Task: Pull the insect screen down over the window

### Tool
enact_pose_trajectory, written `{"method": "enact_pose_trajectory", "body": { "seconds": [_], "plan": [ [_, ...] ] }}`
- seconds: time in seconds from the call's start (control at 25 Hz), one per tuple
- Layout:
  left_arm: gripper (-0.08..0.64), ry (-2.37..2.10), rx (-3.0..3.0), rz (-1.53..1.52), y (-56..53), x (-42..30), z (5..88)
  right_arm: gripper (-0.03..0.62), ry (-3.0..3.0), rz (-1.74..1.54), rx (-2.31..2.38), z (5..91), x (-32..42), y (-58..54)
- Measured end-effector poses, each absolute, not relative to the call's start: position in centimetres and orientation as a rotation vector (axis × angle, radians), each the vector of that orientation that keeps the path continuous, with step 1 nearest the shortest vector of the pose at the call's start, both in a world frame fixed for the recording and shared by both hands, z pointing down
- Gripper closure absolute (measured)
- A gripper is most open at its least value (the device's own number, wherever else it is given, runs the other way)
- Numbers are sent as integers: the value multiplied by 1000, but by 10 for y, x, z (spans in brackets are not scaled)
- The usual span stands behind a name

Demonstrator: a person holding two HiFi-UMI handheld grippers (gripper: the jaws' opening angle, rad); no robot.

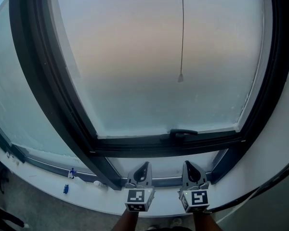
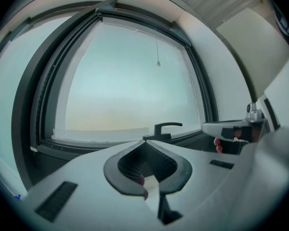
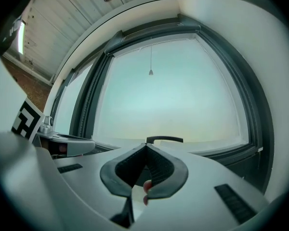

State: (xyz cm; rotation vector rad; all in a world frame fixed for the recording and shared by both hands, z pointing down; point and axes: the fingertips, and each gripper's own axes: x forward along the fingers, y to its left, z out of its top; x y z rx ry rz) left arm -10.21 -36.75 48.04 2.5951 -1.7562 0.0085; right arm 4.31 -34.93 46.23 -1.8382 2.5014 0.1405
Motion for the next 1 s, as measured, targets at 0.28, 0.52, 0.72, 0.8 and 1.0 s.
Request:
{"method": "enact_pose_trajectory", "body": {
  "seconds": [0.28,0.52,0.72,0.8,1.0],
  "plan": [
    [557,-1838,2560,3,-386,-86,465,589,2521,190,-1751,440,58,-365],
    [557,-1909,2556,-33,-403,-79,430,589,2443,350,-1600,401,65,-378],
    [557,-1958,2587,-109,-417,-79,394,589,2445,373,-1618,382,74,-397],
    [557,-1957,2619,-138,-427,-79,378,589,2442,395,-1626,373,75,-405],
    [557,-1965,2705,-140,-447,-84,354,589,2405,510,-1603,348,62,-419]
  ]
}}
